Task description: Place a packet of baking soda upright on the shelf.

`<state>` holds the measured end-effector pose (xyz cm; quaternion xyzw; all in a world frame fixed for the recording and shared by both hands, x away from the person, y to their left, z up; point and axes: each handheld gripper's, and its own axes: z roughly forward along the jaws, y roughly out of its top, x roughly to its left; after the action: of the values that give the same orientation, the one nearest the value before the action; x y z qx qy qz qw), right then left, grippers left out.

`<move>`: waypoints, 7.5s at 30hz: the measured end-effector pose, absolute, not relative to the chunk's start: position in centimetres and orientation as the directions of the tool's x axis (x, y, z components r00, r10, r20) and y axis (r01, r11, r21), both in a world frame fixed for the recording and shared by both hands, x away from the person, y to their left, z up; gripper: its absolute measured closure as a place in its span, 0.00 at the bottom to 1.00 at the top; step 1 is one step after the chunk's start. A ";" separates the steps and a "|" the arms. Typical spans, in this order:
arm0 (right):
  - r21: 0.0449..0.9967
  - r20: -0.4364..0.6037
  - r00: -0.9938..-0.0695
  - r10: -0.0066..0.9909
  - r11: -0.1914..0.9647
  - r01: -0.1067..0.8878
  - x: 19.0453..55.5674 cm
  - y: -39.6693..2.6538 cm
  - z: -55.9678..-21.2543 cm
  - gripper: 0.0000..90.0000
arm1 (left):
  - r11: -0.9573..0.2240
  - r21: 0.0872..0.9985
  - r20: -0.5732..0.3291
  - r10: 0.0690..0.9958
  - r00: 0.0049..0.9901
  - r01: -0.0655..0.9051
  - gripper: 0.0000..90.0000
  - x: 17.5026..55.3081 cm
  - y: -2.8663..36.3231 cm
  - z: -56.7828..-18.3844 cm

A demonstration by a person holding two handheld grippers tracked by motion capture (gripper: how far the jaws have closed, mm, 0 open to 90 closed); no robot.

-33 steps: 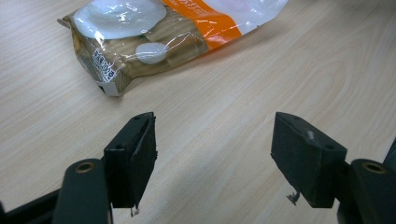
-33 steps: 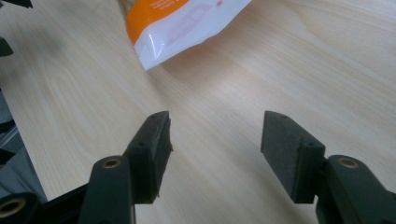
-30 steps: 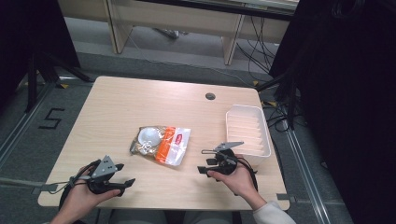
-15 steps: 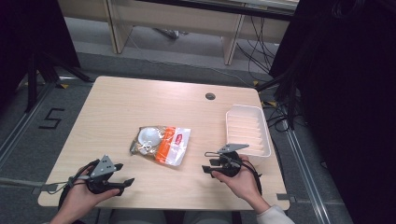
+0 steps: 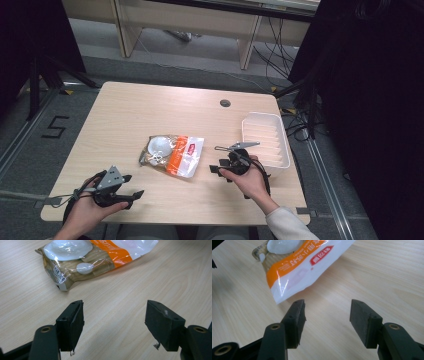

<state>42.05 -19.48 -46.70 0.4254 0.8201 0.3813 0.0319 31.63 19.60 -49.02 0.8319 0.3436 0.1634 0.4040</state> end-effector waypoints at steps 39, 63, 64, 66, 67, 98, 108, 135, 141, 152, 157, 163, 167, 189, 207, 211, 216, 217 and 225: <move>0.581 0.359 -0.613 0.704 0.345 0.737 46.5 -13.7 -48.8 0.52 | -0.399 0.803 -0.026 0.718 0.695 0.442 0.34 31.6 19.4 -49.1; 0.617 0.348 -0.662 0.663 0.370 0.695 46.8 -12.8 -48.9 0.84 | -0.425 0.792 -0.010 0.708 0.706 0.438 0.34 31.6 19.6 -49.0; 0.609 0.354 -0.658 0.665 0.370 0.702 46.7 -12.7 -48.8 0.85 | -0.426 0.792 -0.009 0.708 0.706 0.437 0.34 31.6 19.6 -49.0; 0.617 0.345 -0.669 0.659 0.378 0.690 46.8 -12.7 -48.9 0.88 | -0.425 0.792 -0.010 0.708 0.706 0.437 0.34 31.6 19.6 -49.0; 0.617 0.348 -0.666 0.660 0.373 0.693 46.8 -12.6 -48.9 0.89 | -0.425 0.792 -0.010 0.708 0.706 0.437 0.34 31.6 19.6 -49.0; 0.622 0.188 -0.780 0.597 0.542 0.565 48.3 -12.5 -40.2 1.00 | -0.427 0.789 -0.012 0.707 0.707 0.441 0.34 31.6 19.7 -49.0; 0.583 0.119 -0.832 0.542 0.640 0.500 49.5 -11.9 -35.8 1.00 | -0.410 0.791 -0.027 0.718 0.696 0.454 0.34 31.6 19.6 -49.0; 0.389 0.028 -0.900 0.434 0.825 0.410 50.1 -11.8 -30.0 1.00 | -0.415 0.789 -0.029 0.712 0.701 0.454 0.34 31.6 19.7 -49.0; 0.368 0.026 -0.900 0.436 0.833 0.414 50.1 -12.2 -29.0 1.00 | -0.416 0.788 -0.029 0.712 0.702 0.455 0.34 31.6 19.7 -49.0; 0.345 0.016 -0.907 0.422 0.849 0.401 50.6 -13.5 -27.1 1.00 | -0.413 0.788 -0.032 0.713 0.700 0.457 0.34 31.6 19.7 -49.0; 0.361 0.035 -0.908 0.418 0.842 0.401 51.0 -14.9 -26.3 1.00 | -0.383 0.801 -0.050 0.723 0.689 0.461 0.34 31.5 19.5 -49.1; 0.373 0.027 -0.920 0.390 0.850 0.371 51.6 -16.7 -25.6 1.00 | -0.382 0.800 -0.050 0.725 0.687 0.462 0.34 31.5 19.5 -49.1; 0.386 0.033 -0.923 0.384 0.847 0.366 51.9 -17.8 -25.2 1.00 | -0.385 0.798 -0.049 0.725 0.687 0.464 0.34 31.6 19.5 -49.1; 0.405 -0.006 -0.922 0.388 0.843 0.353 52.5 -22.6 -22.9 1.00 | -0.422 0.785 -0.021 0.714 0.700 0.454 0.34 31.6 19.8 -48.9; 0.384 -0.010 -0.928 0.373 0.858 0.341 52.9 -27.5 -22.6 1.00 | -0.409 0.789 -0.026 0.724 0.689 0.459 0.34 31.6 19.7 -49.0; 0.378 -0.014 -0.932 0.363 0.865 0.331 52.9 -28.5 -22.7 1.00 | -0.425 0.783 -0.015 0.718 0.696 0.454 0.34 31.6 19.7 -48.9; 0.374 -0.030 -0.934 0.357 0.870 0.320 52.9 -29.5 -22.4 1.00 | -0.427 0.782 -0.012 0.718 0.696 0.454 0.34 31.7 19.8 -48.9; 0.372 -0.026 -0.925 0.380 0.862 0.344 52.8 -29.8 -22.2 1.00 | -0.428 0.782 -0.012 0.717 0.697 0.454 0.34 31.7 19.8 -48.9; 0.335 -0.055 -0.943 0.329 0.895 0.293 53.2 -30.5 -22.0 1.00 | -0.422 0.784 -0.016 0.720 0.694 0.456 0.34 31.7 19.8 -49.0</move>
<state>53.20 -30.48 -22.00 0.1600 0.9720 0.1632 0.0549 31.69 19.75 -48.98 0.8271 0.3554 0.1635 0.4036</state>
